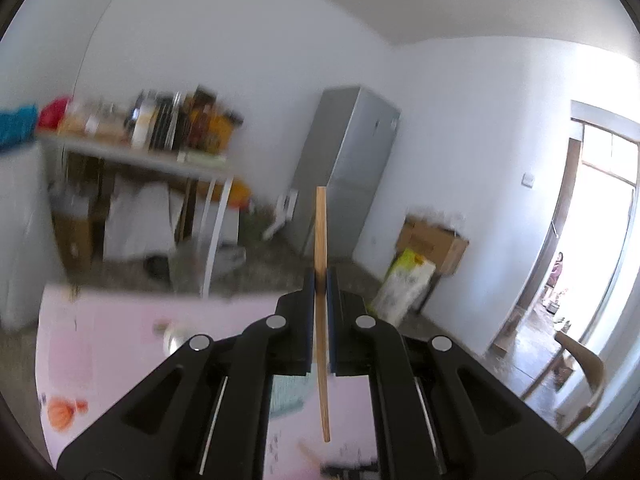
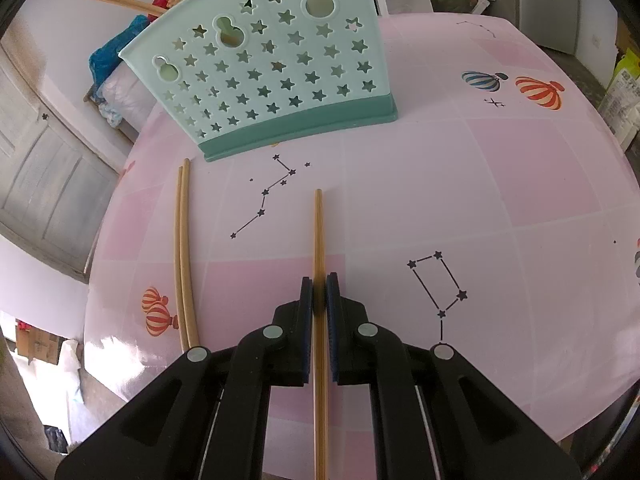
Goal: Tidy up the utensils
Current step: 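Lift the chopstick into the mint holder and open the left gripper, then lift the chopstick into the mint holder and open the right gripper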
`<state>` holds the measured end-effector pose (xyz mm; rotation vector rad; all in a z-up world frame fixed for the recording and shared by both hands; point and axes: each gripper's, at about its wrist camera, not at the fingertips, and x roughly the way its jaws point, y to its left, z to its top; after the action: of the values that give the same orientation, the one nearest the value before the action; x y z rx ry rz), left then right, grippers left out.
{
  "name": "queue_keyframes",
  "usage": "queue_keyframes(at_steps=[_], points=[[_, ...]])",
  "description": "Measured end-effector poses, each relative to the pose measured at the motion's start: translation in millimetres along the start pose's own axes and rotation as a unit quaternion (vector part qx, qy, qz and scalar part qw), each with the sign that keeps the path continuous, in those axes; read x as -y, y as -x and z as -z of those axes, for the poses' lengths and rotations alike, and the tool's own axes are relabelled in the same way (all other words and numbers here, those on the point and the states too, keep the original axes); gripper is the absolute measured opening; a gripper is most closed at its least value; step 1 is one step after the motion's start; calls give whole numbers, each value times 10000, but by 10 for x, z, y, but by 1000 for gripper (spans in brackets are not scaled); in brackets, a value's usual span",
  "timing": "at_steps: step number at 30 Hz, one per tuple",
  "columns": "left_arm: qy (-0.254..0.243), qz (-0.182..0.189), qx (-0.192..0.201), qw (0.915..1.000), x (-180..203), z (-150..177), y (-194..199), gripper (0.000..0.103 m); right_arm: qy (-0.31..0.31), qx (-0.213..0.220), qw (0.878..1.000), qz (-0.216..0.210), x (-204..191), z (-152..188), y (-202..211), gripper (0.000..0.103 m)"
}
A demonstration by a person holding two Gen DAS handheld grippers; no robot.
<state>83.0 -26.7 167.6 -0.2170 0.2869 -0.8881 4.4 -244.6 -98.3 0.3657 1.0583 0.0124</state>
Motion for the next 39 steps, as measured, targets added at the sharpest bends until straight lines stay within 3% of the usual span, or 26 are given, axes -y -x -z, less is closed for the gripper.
queue_keyframes(at_steps=[3, 9, 13, 18, 21, 25, 33, 37, 39], points=[[-156, -115, 266, 9995, 106, -140, -146, 4, -26, 4, 10000, -8, 5, -5, 3, 7], [-773, -840, 636, 9914, 278, -132, -574, 4, -34, 12, 10000, -16, 2, -7, -5, 7], [-957, -1168, 308, 9881, 261, 99, -1002, 4, -44, 24, 10000, -42, 2, -8, -11, 7], [-722, -1316, -277, 9883, 58, 442, -1296, 4, -65, 42, 9999, -97, 16, -5, -3, 7], [-506, -1329, -378, 9891, -67, 524, -1250, 5, -66, 47, 9999, -126, 23, -5, -3, 7], [-459, -1348, -290, 9894, -95, 523, -1099, 23, -77, 56, 9998, -160, 36, 2, -5, 7], [-541, -1224, -192, 9908, 21, 553, -645, 41, -82, -25, 9997, -236, 59, -4, -4, 8], [-656, -1198, -390, 9899, 72, 741, -379, 51, 103, -82, 9996, -238, 16, -32, -5, 21], [-691, -1166, -510, 9895, 72, 849, -263, 53, 252, -84, 9995, -144, -34, -50, -28, 21]])
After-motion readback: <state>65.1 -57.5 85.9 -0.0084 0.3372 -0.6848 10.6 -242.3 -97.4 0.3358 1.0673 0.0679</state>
